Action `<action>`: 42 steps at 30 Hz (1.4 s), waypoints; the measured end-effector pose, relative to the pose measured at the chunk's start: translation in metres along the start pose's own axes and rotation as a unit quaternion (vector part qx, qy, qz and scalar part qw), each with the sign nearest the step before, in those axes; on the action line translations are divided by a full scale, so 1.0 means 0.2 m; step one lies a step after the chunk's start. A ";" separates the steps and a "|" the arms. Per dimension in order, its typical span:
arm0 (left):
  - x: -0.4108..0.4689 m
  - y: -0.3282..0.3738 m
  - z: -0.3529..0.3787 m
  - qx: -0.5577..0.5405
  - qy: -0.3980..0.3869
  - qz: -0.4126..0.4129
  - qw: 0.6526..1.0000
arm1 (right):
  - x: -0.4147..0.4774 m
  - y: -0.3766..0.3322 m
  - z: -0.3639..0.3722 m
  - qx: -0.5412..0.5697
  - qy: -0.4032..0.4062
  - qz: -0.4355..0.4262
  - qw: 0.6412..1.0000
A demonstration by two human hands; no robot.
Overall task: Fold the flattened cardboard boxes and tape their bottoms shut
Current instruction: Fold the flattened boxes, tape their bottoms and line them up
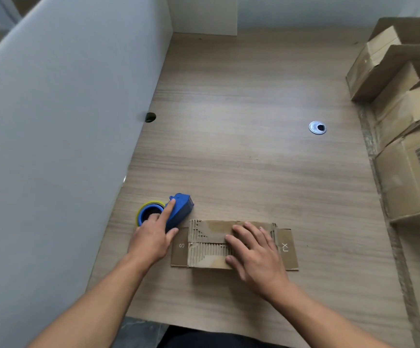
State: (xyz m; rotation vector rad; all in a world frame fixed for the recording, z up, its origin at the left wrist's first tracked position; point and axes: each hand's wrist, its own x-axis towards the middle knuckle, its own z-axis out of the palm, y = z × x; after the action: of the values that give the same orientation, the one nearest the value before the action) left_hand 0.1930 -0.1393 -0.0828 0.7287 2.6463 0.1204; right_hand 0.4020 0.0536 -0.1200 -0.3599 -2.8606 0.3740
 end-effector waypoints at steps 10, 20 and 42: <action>0.01 0.01 0.02 0.006 0.001 -0.013 1.000 | 0.04 -0.02 0.00 -0.050 0.009 -0.002 0.999; 0.02 -0.05 -0.05 -0.057 0.045 -0.056 0.996 | 0.05 -0.02 0.00 -0.018 0.000 0.017 1.000; -0.31 0.10 -0.14 0.068 0.143 0.386 0.909 | 0.05 0.04 -0.09 0.281 0.033 0.055 0.958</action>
State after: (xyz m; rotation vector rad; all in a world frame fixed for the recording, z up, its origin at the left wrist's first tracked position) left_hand 0.2406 -0.1539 -0.0313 1.9004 2.4644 0.2744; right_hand 0.3986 0.0686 -0.1041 -0.4065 -2.5249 1.1326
